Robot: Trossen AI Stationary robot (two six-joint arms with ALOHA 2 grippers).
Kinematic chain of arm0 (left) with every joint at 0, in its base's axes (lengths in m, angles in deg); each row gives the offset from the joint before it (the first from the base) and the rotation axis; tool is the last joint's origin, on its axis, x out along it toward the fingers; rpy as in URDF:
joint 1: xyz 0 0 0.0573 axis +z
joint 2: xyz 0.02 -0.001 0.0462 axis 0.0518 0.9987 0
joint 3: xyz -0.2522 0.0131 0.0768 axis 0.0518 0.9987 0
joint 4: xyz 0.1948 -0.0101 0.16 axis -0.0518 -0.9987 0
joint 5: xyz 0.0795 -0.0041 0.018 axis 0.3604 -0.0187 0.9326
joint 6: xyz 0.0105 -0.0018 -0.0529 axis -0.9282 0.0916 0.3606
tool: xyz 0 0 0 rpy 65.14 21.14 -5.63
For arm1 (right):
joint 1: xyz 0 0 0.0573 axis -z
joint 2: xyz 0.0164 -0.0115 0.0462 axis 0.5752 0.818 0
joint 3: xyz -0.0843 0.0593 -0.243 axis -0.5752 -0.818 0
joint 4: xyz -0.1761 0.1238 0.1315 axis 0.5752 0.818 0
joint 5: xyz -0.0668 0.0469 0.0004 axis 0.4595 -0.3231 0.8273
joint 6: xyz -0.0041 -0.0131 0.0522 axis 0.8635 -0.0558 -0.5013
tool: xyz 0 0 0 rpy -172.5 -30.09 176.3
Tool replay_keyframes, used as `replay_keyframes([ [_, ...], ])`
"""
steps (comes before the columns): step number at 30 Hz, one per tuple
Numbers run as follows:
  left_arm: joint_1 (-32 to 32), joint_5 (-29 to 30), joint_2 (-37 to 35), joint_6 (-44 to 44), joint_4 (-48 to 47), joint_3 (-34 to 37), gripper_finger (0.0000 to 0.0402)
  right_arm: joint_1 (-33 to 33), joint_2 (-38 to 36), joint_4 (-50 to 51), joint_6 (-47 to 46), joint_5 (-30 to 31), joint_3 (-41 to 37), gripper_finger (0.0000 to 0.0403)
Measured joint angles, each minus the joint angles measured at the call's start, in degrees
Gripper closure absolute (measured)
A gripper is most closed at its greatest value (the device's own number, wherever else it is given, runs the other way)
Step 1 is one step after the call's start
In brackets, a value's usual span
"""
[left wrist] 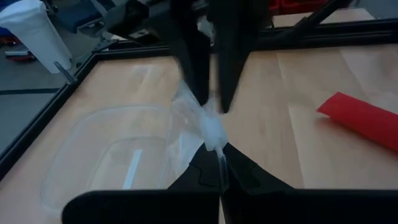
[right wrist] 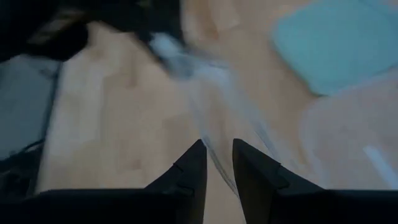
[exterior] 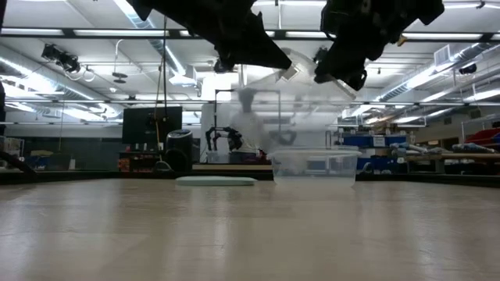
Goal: Roll bandage
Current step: Open the transparent zip lock bag
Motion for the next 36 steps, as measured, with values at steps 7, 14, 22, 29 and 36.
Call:
replay_keyframes([
  [7,-0.9,-0.1,2.8,0.3,2.5,0.0,0.0401,0.7,0.1,0.3,-0.2,2.1,0.0,0.0329],
  [14,-1.5,-0.1,5.3,1.4,4.2,0.0,0.0401,1.5,2.1,0.4,-0.6,-4.4,0.0,0.0331],
  [22,-1.5,0.5,5.4,2.8,3.7,0.0,0.0401,-0.5,7.9,0.8,-0.2,-9.9,-0.1,0.0332],
  [29,-1.4,1.6,5.4,4.4,3.5,0.0,0.0401,-0.7,9.9,-2.1,0.1,-11.2,-0.1,0.0332],
  [36,-1.4,0.0,5.4,4.4,3.0,0.0,0.0401,-3.5,6.0,-5.0,11.3,-12.0,-0.1,0.0332],
])
